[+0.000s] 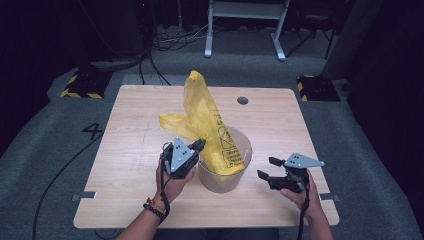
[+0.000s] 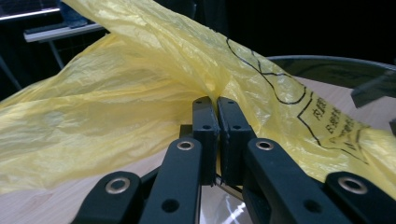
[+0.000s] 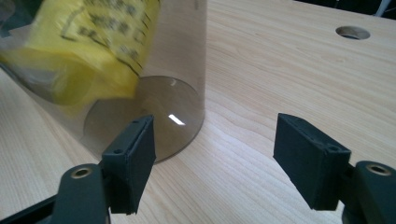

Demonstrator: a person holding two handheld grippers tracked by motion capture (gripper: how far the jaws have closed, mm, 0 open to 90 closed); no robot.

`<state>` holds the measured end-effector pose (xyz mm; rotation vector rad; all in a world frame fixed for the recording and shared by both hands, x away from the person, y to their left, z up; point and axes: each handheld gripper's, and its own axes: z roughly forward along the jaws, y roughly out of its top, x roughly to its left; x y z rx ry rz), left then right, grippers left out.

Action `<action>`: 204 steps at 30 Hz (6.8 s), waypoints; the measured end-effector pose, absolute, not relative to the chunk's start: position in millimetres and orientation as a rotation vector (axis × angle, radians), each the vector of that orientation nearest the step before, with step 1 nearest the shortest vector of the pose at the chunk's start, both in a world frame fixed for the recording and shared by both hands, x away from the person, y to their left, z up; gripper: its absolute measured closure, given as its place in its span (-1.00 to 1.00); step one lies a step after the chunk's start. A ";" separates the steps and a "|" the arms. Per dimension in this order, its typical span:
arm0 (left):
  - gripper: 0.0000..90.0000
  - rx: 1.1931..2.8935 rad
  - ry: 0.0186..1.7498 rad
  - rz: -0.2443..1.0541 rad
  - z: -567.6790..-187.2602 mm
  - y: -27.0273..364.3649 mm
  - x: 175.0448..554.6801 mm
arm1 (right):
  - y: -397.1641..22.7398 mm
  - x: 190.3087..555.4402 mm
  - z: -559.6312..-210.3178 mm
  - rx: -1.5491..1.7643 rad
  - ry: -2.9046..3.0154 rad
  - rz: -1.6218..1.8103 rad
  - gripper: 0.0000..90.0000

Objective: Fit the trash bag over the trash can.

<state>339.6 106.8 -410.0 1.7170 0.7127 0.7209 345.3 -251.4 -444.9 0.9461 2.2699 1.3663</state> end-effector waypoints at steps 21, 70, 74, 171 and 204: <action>0.92 1.737 0.634 0.658 -411.9 107.0 326.2 | -209.5 342.5 -367.0 0.774 2.187 1.464 -0.34; 0.55 1.770 0.546 0.605 -408.8 99.1 314.4 | -121.4 353.8 -357.8 0.727 2.275 1.399 0.99; 0.19 1.727 0.604 0.609 -406.5 108.6 314.6 | -128.2 349.5 -359.0 0.711 2.272 1.421 0.98; 0.80 1.848 0.359 0.537 -425.7 84.8 253.8 | -148.0 281.8 -352.9 0.671 2.258 1.541 -0.12; -0.43 1.899 0.347 0.451 -424.0 92.3 251.0 | -154.0 267.3 -395.5 0.596 2.265 1.486 1.00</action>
